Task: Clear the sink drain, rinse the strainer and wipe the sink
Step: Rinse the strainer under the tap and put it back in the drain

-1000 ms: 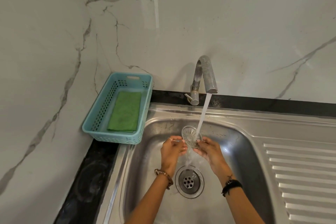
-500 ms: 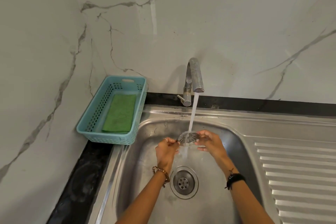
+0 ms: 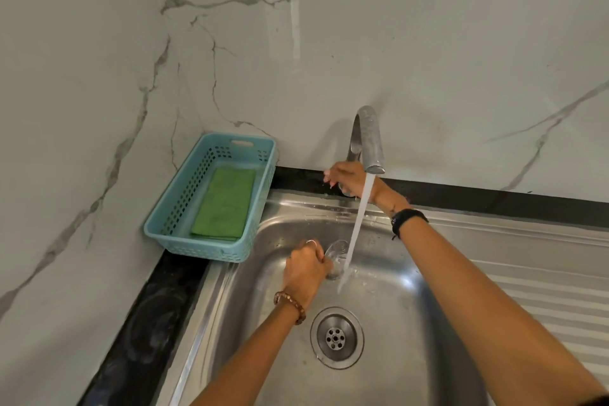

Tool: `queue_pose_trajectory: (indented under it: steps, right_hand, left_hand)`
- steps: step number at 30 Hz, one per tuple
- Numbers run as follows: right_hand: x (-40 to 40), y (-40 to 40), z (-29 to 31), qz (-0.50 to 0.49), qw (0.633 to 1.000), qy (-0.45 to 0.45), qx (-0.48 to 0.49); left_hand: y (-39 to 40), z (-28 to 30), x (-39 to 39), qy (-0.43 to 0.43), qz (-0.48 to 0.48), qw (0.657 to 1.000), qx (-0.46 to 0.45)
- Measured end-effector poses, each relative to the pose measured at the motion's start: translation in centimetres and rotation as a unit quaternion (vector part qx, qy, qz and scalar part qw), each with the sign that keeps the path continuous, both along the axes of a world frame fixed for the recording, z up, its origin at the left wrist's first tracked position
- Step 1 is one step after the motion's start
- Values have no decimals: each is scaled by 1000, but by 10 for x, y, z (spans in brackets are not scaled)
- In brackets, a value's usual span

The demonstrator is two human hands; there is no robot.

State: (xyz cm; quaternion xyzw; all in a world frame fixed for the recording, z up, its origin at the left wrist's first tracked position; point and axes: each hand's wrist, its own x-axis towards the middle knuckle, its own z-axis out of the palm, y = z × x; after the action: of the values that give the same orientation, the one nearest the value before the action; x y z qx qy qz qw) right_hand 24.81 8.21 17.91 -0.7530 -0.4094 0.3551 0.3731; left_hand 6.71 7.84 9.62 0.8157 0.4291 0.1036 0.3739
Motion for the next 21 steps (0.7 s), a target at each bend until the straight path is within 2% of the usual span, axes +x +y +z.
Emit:
queue_pose_trajectory:
  steps: [2,4,5,6,7,10,12,13,16,21]
  right_hand:
    - [-5,-8,-5,-121,979,140,82]
    - [-7,-24,-8,-226,899,334,169]
    - [-9,-33,-13,-250,868,382,197]
    - [-15,-47,-19,-264,867,371,201]
    - [-22,-61,-27,-275,886,323,186]
    - [-55,-111,-60,-239,957,161,43]
    - [-78,-133,-80,-198,972,120,-44]
    - [-88,-141,-87,-205,972,100,-52]
    - [-108,-154,-92,-201,979,-29,-12]
    - [-115,-172,-65,-161,970,-169,63]
  left_hand:
    - [-2,-3,1,-30,14,998,-55]
    - [-5,-7,1,-83,42,982,-166]
    - [-8,-8,0,-107,61,968,-218]
    - [-10,-9,-2,-124,79,955,-257]
    - [-12,-10,-3,-135,96,943,-288]
    - [-19,-14,-7,-165,143,904,-367]
    - [-26,-19,-12,-165,149,897,-381]
    - [-31,-20,-16,-165,141,899,-381]
    - [-45,-20,-29,-192,90,917,-337]
    - [-50,-2,-45,-180,18,971,-155]
